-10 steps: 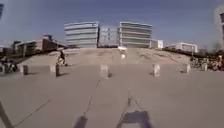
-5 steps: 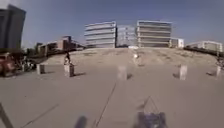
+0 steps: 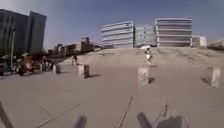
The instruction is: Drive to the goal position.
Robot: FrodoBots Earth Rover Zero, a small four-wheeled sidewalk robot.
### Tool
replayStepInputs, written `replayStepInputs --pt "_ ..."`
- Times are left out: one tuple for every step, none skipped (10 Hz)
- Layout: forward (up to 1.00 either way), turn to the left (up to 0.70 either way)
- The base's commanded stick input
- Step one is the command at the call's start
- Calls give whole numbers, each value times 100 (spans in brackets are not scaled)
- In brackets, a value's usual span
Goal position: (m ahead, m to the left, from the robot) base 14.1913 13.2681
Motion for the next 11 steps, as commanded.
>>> replayStepInputs --pt "100 0" --pt "100 0" --pt "100 0" --pt "100 -25" --pt "100 -40" --pt "100 -35" --pt "100 0" --pt "100 0" --pt "100 0" --pt "100 0" --pt "100 0"
